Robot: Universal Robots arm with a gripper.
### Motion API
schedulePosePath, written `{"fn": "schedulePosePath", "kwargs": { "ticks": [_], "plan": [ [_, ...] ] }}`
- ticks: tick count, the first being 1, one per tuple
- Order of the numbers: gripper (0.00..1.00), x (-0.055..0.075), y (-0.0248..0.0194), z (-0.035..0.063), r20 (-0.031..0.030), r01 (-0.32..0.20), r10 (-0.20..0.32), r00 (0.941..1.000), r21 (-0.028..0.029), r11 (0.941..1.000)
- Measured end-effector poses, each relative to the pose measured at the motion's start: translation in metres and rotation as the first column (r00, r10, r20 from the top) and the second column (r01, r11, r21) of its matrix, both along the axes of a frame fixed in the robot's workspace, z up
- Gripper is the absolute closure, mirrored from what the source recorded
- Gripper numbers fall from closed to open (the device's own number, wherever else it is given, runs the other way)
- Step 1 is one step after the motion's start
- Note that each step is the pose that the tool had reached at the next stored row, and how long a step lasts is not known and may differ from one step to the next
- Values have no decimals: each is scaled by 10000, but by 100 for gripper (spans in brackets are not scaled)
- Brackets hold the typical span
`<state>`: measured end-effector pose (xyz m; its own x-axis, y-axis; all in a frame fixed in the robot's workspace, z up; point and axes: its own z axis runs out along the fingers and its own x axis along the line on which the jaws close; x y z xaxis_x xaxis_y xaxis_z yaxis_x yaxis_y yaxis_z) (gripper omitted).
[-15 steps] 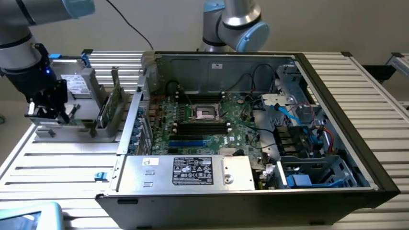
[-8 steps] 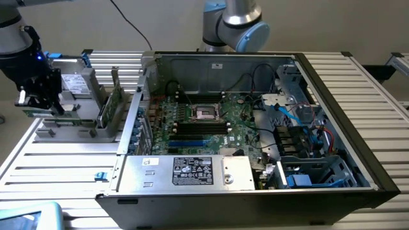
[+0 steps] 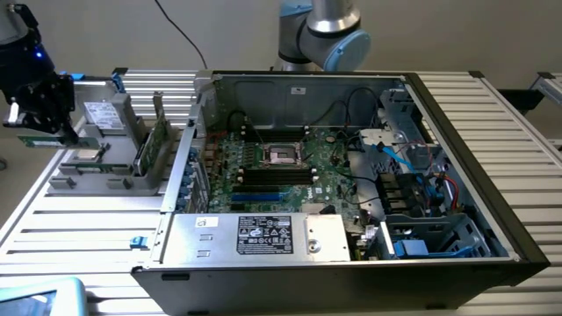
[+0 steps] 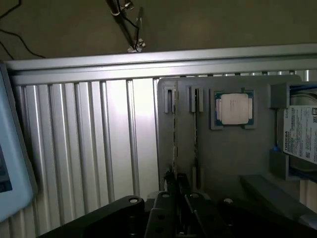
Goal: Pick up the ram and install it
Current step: 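Pick up the ram and move it above insertion slot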
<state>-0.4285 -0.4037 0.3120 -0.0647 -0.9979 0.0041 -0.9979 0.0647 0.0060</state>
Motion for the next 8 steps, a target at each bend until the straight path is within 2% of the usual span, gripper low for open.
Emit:
{"fn": "schedulePosePath", "kwargs": {
  "ticks": [3,8],
  "plan": [
    [87,6,1,134,-1,1,-1,10000,-7,10000],
    [87,130,-7,361,0,1,-1,10000,-8,10000]
  ]
}}
